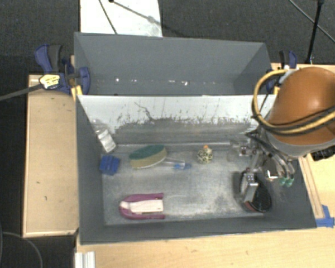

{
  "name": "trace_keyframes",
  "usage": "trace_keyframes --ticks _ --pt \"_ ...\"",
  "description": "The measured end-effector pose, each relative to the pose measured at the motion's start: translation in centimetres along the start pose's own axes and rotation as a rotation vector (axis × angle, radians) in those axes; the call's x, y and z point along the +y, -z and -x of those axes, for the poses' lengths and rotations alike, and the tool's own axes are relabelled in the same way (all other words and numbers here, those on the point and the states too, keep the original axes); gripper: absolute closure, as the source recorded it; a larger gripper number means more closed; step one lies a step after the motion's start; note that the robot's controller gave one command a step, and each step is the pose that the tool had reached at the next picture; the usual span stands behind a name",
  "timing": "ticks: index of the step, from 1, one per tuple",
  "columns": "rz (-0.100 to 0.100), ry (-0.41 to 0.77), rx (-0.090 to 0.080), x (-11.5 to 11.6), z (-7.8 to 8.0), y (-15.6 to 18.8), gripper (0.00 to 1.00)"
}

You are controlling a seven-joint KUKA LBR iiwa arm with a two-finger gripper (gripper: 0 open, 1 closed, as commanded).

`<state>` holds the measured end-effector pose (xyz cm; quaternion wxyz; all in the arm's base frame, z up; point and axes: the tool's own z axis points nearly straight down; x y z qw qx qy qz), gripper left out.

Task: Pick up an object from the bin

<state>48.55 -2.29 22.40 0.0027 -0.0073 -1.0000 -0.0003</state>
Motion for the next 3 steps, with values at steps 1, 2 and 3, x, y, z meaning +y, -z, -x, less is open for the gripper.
trace_keyframes --ticks 1,2,3 --pt "-0.001 -0.023 -0.001 -5.2 2.2 -8.2 0.00" --pt "0.002 0.189 -0.010 -10.4 0.6 -13.1 0.00" --pt "0.019 0.681 -0.009 -11.4 3.9 -15.3 0.00"
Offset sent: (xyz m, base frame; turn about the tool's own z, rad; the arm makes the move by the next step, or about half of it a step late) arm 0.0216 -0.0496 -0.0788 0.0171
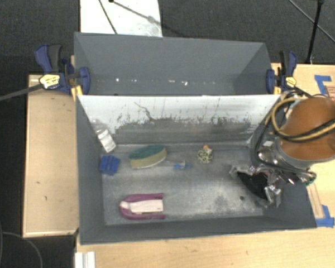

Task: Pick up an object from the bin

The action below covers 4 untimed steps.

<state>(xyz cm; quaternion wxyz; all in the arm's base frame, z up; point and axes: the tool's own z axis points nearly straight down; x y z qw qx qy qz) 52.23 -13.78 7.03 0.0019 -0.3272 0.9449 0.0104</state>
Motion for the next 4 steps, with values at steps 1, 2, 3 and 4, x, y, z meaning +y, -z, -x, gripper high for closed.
trace_keyframes --ticks 1,2,3,4 --pt "-0.009 -0.089 0.001 -2.7 2.9 0.9 0.00" --pt "-0.018 -0.105 0.002 -3.3 2.5 1.4 0.00" --pt "-0.019 -0.107 0.006 -3.4 2.3 1.4 1.00" --pt "-0.026 -0.099 0.002 -0.9 2.1 13.6 1.00"
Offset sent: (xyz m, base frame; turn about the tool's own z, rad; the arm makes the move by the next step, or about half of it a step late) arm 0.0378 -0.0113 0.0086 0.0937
